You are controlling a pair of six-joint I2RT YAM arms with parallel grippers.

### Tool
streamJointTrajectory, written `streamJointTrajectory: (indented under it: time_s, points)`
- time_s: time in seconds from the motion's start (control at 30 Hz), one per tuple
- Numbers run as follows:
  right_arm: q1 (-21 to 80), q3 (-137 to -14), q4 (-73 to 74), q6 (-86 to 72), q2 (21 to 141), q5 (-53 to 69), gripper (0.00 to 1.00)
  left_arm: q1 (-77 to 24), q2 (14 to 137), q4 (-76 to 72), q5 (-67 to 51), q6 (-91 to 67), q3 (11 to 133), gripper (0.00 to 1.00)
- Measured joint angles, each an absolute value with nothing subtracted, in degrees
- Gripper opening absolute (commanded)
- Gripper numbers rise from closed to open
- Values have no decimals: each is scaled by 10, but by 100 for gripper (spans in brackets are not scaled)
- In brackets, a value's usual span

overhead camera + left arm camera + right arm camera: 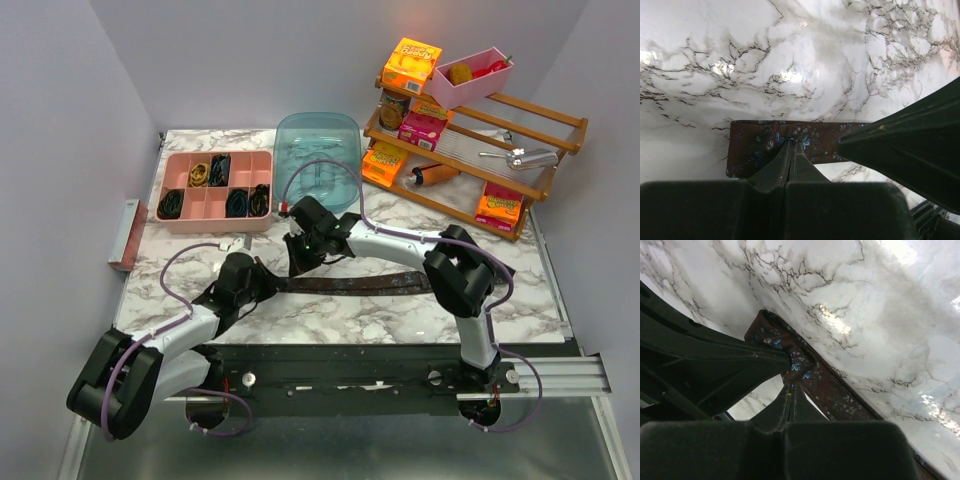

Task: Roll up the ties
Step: Roll the tie at the center of the board.

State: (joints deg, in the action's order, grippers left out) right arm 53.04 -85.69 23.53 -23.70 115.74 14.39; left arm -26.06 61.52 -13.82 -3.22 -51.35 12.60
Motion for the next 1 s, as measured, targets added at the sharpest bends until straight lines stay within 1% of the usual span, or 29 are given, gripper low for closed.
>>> streamJointTrajectory:
  time_s: [0.23, 0.47, 0.53, 0.57, 0.6, 0.67, 0.7, 0.77, 0.8, 0.9, 1.0]
  points:
    - [531, -860, 222, -239, 1190, 172, 0, -263, 611, -138, -32, -514, 126, 0]
    - [531, -868, 221, -240, 1213, 175, 0, -264, 602, -136, -32, -513, 126, 0]
    - [531, -875, 218, -240, 1218, 175, 0, -264, 597, -134, -32, -513, 126, 6]
    - [531, -878, 217, -240, 1221, 175, 0, -264, 594, -131, -32, -513, 126, 11]
    - [531, -879, 215, -240, 1223, 175, 0, -264, 587, -124, -32, -513, 126, 23]
    - [531, -880, 213, -240, 1225, 175, 0, -264, 575, -109, -30, -509, 126, 33]
    - [531, -880, 212, -240, 1225, 175, 0, -264, 569, -103, -29, -510, 127, 41]
    - [531, -880, 209, -240, 1226, 175, 0, -264, 551, -80, -26, -505, 131, 49]
    - [531, -880, 208, -241, 1227, 175, 0, -264, 537, -62, -20, -503, 136, 55]
    - [531, -882, 205, -243, 1230, 175, 0, -264, 499, -17, 2, -494, 155, 61]
    - [531, -884, 204, -244, 1232, 175, 0, -264, 470, 18, 26, -489, 168, 62]
